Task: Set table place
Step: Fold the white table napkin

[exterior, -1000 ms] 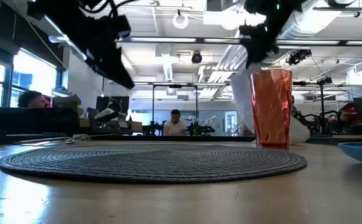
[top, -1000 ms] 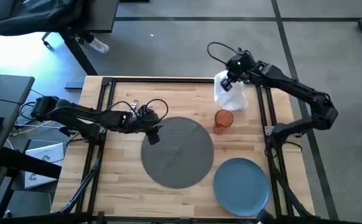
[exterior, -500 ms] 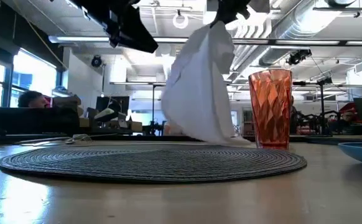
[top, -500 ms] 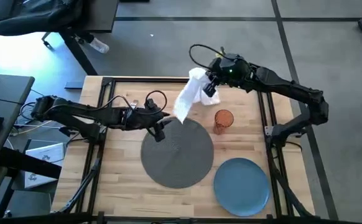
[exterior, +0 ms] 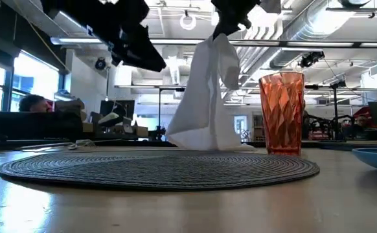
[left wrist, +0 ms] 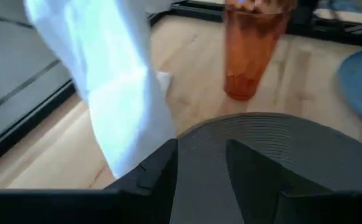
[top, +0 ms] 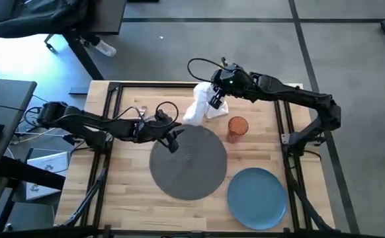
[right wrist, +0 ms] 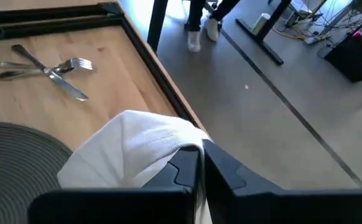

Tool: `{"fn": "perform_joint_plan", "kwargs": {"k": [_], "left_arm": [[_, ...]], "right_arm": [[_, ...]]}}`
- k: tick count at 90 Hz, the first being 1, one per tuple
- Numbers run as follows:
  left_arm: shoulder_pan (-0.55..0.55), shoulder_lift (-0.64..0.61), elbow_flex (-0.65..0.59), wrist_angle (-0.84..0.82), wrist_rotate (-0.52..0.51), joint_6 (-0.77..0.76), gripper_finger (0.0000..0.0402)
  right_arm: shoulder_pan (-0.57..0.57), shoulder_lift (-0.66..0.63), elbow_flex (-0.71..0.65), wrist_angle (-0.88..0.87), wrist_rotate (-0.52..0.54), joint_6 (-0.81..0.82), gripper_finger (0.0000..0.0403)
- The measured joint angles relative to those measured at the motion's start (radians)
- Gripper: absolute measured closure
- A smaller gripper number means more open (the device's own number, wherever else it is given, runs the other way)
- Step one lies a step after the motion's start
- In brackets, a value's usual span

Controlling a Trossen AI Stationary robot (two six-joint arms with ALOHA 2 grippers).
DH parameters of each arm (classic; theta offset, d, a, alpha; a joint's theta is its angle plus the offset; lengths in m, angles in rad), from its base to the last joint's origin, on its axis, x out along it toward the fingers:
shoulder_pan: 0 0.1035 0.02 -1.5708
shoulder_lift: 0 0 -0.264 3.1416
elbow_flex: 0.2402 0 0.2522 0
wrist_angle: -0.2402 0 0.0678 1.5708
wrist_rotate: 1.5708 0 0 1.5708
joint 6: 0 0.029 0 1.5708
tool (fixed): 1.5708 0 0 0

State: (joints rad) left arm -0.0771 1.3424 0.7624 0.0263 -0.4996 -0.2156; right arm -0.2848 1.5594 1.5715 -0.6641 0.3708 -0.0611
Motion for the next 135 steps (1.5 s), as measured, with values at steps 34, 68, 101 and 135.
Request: {"fn": "perform_joint_plan", "kwargs": {"k": [34, 68, 101, 135], "left_arm": [[-0.002, 0.206, 0.0, 0.074, 0.041, 0.191, 0.0227], [0.062, 0.487, 0.021, 0.42, 0.054, 0.376, 0.0233], [0.108, 0.425, 0.079, 0.415, -0.354, 0.531, 0.0234], [0.069, 0.185, 0.079, 0.161, -0.509, 0.542, 0.0234]], "right_arm": [[0.0, 0.0, 0.0, 0.01, 0.0, 0.0, 0.0403], [0.029, 0.0, 0.0, 0.044, -0.006, 0.001, 0.0403], [0.097, 0.0, 0.0, 0.013, -0.003, 0.009, 0.0403], [0.117, -0.001, 0.0, -0.194, 0.001, 0.122, 0.0403]]}}
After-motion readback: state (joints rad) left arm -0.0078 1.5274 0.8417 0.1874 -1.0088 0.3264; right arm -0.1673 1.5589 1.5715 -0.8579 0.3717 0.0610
